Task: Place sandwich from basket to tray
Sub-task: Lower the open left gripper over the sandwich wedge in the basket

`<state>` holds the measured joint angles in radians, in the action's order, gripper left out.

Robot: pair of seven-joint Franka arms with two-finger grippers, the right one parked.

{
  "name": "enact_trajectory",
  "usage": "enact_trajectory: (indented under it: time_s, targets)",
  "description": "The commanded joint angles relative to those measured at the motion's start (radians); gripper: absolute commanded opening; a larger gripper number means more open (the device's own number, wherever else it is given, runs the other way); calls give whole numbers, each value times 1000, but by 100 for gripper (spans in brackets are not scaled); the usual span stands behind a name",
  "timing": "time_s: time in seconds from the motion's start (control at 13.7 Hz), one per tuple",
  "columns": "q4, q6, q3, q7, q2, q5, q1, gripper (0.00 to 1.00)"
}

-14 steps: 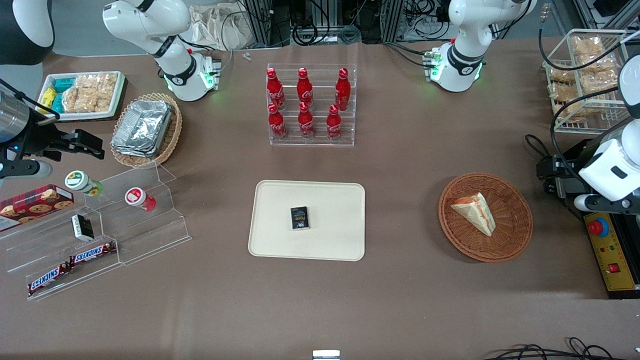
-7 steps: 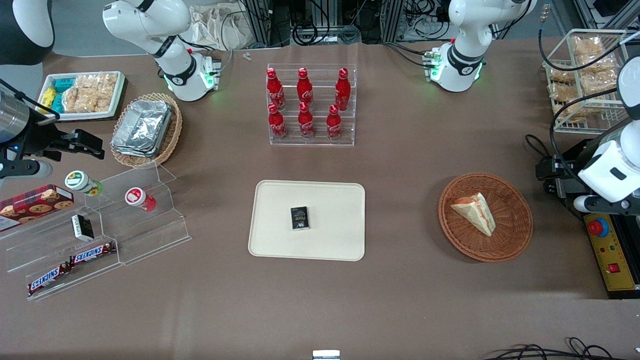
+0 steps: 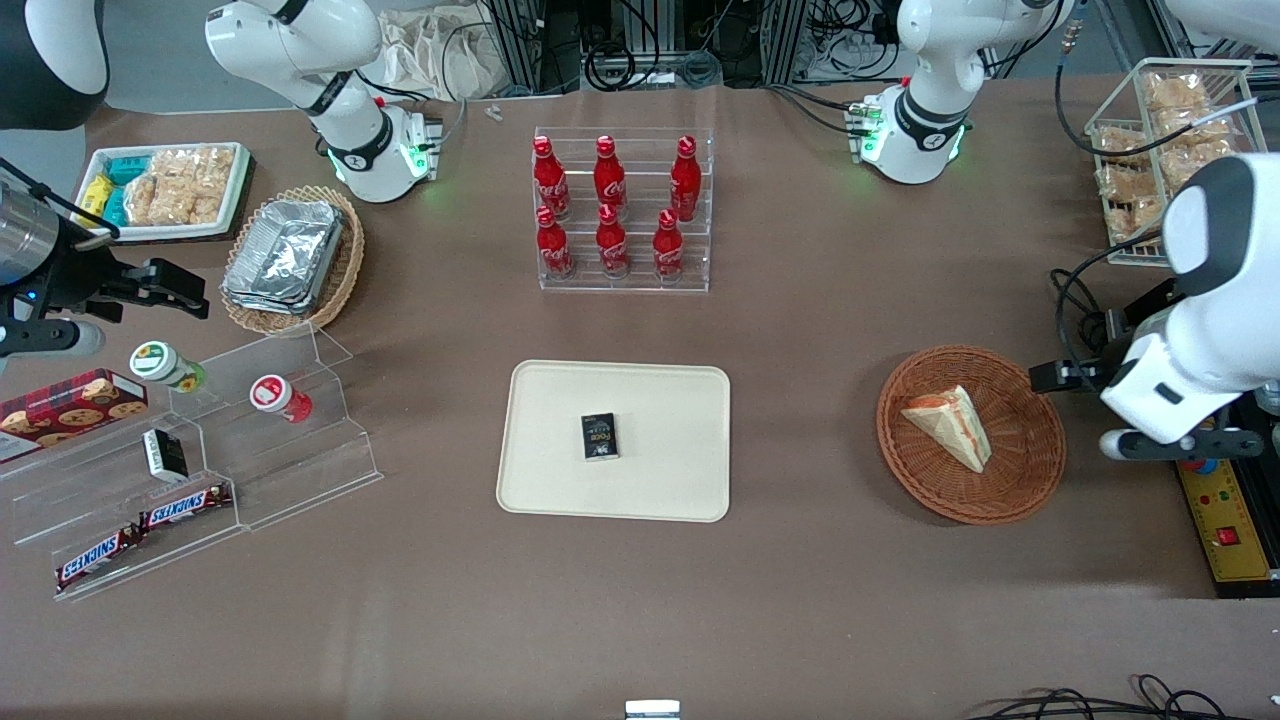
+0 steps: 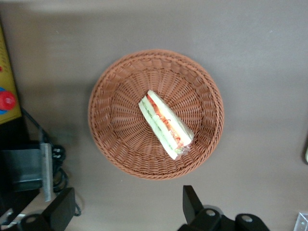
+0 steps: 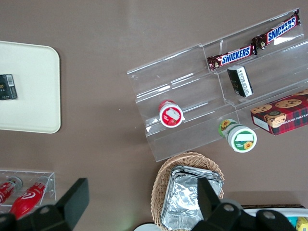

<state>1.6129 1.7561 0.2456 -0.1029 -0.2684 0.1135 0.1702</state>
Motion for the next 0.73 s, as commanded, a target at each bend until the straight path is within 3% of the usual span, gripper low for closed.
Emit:
enact_trajectory:
  time_s: [0.0, 0.22, 0.66]
  targets:
    - [74, 66, 3, -117, -18, -18, 0, 100]
    - [90, 78, 3, -355, -58, -21, -3, 100]
    - [274, 360, 4, -708, -74, -11, -4, 100]
